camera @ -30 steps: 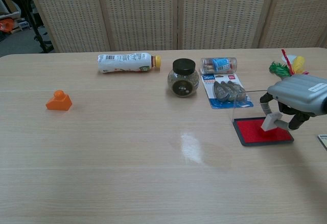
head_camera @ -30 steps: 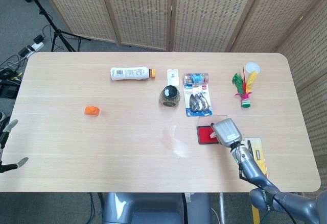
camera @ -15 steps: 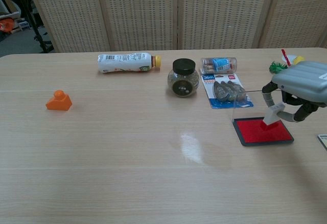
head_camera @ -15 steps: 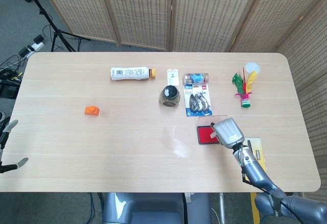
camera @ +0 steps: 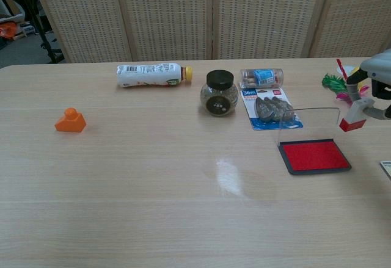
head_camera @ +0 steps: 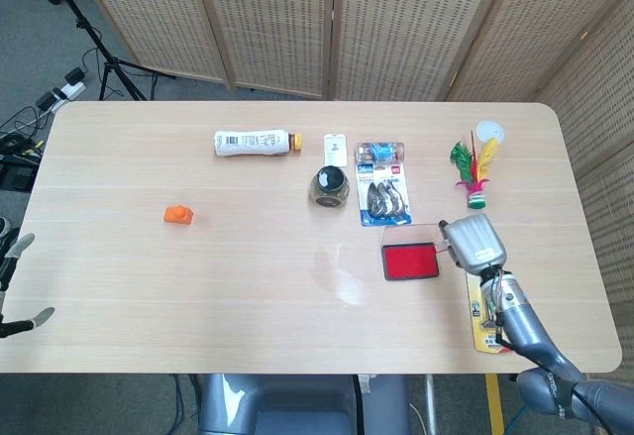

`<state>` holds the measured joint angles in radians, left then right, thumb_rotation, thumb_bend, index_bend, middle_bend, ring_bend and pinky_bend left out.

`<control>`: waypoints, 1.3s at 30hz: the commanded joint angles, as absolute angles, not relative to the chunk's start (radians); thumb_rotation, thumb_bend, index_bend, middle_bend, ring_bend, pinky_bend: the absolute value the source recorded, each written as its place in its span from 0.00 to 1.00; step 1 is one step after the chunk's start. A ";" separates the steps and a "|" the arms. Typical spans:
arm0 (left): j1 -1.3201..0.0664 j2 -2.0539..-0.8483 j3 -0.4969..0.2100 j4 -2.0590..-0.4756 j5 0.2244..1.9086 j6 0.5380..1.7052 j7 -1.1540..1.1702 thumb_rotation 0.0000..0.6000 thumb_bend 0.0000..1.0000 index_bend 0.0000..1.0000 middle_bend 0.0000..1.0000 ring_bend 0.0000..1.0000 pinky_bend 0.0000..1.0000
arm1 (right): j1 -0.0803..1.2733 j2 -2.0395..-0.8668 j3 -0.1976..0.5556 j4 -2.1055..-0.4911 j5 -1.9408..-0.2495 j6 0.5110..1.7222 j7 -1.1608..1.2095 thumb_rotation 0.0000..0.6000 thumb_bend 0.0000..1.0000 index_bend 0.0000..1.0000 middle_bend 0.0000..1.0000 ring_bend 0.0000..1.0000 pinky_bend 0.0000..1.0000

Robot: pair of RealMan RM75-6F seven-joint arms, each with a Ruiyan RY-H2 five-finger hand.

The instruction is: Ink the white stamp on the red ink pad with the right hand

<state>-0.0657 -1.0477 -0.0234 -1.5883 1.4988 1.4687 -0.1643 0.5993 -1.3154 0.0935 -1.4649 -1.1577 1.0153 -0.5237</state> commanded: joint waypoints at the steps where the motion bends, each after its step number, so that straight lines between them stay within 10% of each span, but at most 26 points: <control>1: -0.067 -1.050 -0.023 -1.590 1.497 1.465 -0.155 1.00 0.00 0.00 0.00 0.00 0.00 | 0.590 -1.336 0.096 -1.342 -1.115 0.959 -0.448 1.00 0.50 0.53 0.97 1.00 1.00; 39: -0.072 -1.059 -0.024 -1.596 1.487 1.454 -0.124 1.00 0.00 0.00 0.00 0.00 0.00 | 0.563 -1.503 0.050 -0.994 -1.316 0.905 -0.108 1.00 0.46 0.51 0.96 1.00 1.00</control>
